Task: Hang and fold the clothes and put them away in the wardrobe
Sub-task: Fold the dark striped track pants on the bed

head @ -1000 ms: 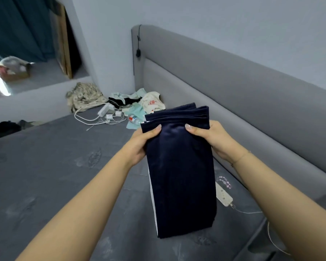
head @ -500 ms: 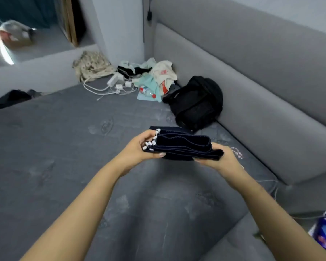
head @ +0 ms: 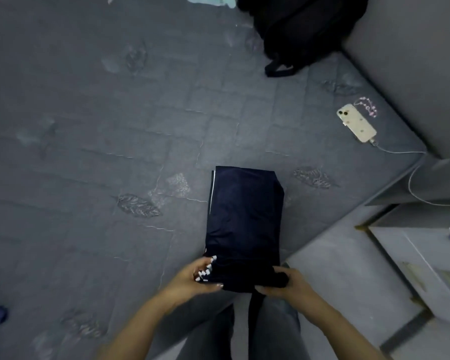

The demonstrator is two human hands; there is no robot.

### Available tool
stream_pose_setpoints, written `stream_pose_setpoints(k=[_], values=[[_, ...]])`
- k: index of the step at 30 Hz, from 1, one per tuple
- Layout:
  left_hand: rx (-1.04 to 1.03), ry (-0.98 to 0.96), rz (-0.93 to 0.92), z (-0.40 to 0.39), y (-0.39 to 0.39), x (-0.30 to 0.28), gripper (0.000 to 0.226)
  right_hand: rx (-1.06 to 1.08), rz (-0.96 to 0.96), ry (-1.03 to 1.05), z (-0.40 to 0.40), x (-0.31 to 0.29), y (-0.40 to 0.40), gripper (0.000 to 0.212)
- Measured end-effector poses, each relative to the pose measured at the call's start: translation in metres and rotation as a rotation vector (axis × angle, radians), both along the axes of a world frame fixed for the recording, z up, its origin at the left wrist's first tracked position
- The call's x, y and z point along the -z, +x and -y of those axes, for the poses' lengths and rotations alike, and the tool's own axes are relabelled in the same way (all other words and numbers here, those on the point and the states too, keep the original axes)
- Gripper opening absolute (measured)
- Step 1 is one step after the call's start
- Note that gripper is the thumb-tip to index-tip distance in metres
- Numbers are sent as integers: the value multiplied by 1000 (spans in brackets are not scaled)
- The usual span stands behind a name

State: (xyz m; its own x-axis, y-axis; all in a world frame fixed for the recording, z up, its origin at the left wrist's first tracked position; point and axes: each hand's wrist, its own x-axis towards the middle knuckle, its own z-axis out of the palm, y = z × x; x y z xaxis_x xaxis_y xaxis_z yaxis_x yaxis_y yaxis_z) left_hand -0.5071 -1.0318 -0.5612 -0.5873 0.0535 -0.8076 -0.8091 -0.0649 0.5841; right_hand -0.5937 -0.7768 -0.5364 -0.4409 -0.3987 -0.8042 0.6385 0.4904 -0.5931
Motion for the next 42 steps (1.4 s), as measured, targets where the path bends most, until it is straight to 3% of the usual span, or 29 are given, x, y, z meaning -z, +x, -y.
stream_pose_setpoints(k=[7, 12, 15, 19, 21, 23, 26, 29, 31, 32, 34, 36, 39, 42], values=[[-129, -31, -120, 9, -110, 14, 21, 277, 3, -33, 26, 29, -94, 57], [-221, -148, -88, 6, -200, 63, 23, 421, 20, -74, 47, 93, -170, 51], [-303, -234, -25, 1, -222, 103, 25, 374, 62, 4, 51, 135, -189, 55], [-381, -296, -79, -5, -220, 132, 15, 326, 141, 0, 41, 157, -201, 68], [-409, -362, -107, -9, -212, 134, 17, 276, 141, 8, 38, 152, -204, 56], [-474, -452, -110, -14, -202, 128, 25, 201, -48, 127, 35, 145, -205, 44], [-660, -639, -134, -28, -175, 111, 40, -33, -574, 238, 30, 129, -213, 42], [-942, -858, 57, -59, -139, 98, 57, -339, -872, 186, 42, 117, -239, 47], [-1144, -760, 313, -85, -121, 95, 72, -523, -876, 138, 58, 118, -261, 55], [-1244, -599, 379, -97, -116, 95, 70, -615, -810, 130, 67, 122, -271, 61], [-1368, -189, 346, -124, -105, 99, 55, -800, -589, 137, 86, 131, -283, 68], [-1369, 53, 303, -143, -110, 98, 62, -928, -417, 152, 99, 138, -300, 63], [-1433, 199, 169, -156, -112, 109, 66, -993, -344, 218, 115, 144, -309, 78], [-1499, 256, 104, -160, -116, 120, 57, -1024, -227, 213, 122, 151, -311, 75]])
